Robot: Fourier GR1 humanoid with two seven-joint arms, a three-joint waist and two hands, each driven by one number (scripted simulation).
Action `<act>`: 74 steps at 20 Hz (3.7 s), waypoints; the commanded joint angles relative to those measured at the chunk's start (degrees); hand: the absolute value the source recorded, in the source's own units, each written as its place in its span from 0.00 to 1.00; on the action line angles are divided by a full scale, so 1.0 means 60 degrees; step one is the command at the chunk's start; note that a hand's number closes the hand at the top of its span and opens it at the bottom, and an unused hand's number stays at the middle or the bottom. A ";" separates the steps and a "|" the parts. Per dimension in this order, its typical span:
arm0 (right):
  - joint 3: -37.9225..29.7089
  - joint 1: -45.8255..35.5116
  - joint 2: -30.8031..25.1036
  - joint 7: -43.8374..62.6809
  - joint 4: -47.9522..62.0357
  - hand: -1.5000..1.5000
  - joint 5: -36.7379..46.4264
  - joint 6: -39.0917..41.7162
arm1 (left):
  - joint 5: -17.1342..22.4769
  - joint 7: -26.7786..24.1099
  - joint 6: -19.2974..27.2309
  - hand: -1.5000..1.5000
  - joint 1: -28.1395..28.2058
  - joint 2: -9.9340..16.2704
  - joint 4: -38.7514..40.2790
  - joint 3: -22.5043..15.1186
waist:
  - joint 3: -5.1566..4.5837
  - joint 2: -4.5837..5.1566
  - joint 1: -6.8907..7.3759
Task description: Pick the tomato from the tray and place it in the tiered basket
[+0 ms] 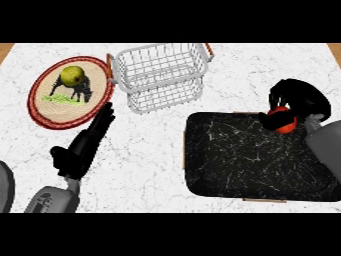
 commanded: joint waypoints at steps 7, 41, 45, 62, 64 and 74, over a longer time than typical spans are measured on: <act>-0.2611 -0.1118 -0.0639 -0.5751 0.1158 1.00 -0.2505 0.0355 | -0.0131 -0.0135 0.0030 0.50 -0.0063 -0.0217 0.0470 -0.0030 | -0.0015 -0.0008 -0.0061; -0.3116 -0.8684 0.5106 -0.2620 0.6297 1.00 -0.1159 -0.0143 | -0.0372 0.0536 -0.0384 0.50 -0.0639 -0.0464 0.0078 0.0402 | -0.0047 -0.0012 0.0124; -0.3327 -0.9145 0.5180 -0.2920 0.7088 1.00 -0.1049 -0.0033 | -0.0595 0.0187 -0.0283 0.50 -0.0443 -0.0398 0.0324 0.0528 | -0.0049 -0.0007 0.0122; -0.5660 -0.9777 0.5784 -0.0701 0.8699 0.00 -0.3883 0.0664 | -0.0578 -0.0245 -0.0651 0.50 -0.0170 -0.0380 0.0476 0.0638 | -0.0050 -0.0039 0.0108; -0.5540 -0.9168 0.5784 -0.1369 0.8819 0.00 -0.3859 0.0139 | -0.0370 0.0287 -0.0651 0.50 -0.0453 -0.0507 0.0329 0.0721 | -0.0050 0.0000 0.0175; -0.5567 -0.9102 0.4256 -0.1943 0.8087 0.00 -0.2979 -0.3439 | -0.0681 0.0133 -0.0428 0.50 -0.0032 -0.0594 0.0081 0.0560 | -0.0041 -0.0060 -0.0092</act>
